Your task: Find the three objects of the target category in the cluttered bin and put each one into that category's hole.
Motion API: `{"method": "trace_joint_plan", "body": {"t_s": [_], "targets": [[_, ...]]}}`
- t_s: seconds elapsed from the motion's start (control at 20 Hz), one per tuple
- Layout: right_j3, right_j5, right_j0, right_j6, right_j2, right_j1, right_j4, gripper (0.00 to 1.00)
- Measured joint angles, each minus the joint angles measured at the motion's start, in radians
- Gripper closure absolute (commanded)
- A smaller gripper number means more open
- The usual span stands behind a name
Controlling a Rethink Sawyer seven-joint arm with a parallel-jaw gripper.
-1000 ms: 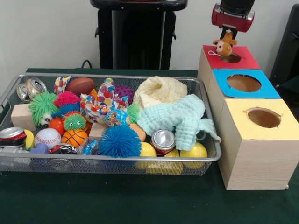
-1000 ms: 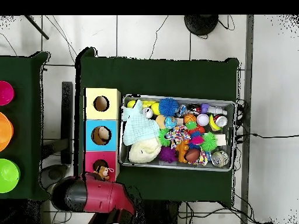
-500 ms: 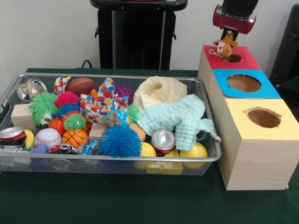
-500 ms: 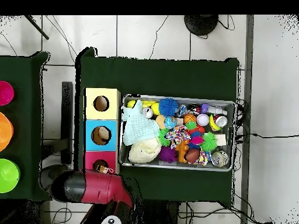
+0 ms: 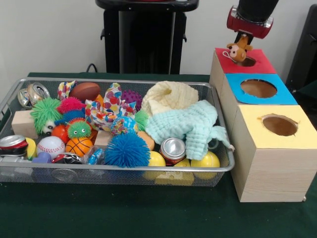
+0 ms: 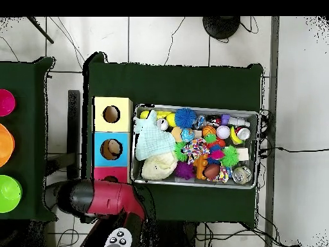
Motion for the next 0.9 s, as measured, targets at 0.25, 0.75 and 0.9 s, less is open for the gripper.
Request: {"method": "trace_joint_plan", "body": {"t_s": [0.25, 0.75, 0.9], "targets": [[-0.031, 0.035, 0.0, 0.0, 0.0, 0.013, -0.016, 1.0], [-0.089, 0.089, 0.014, 0.0, -0.006, 0.037, -0.052, 1.0], [-0.11, 0.098, 0.02, 0.0, -0.009, 0.046, -0.054, 1.0]]}}
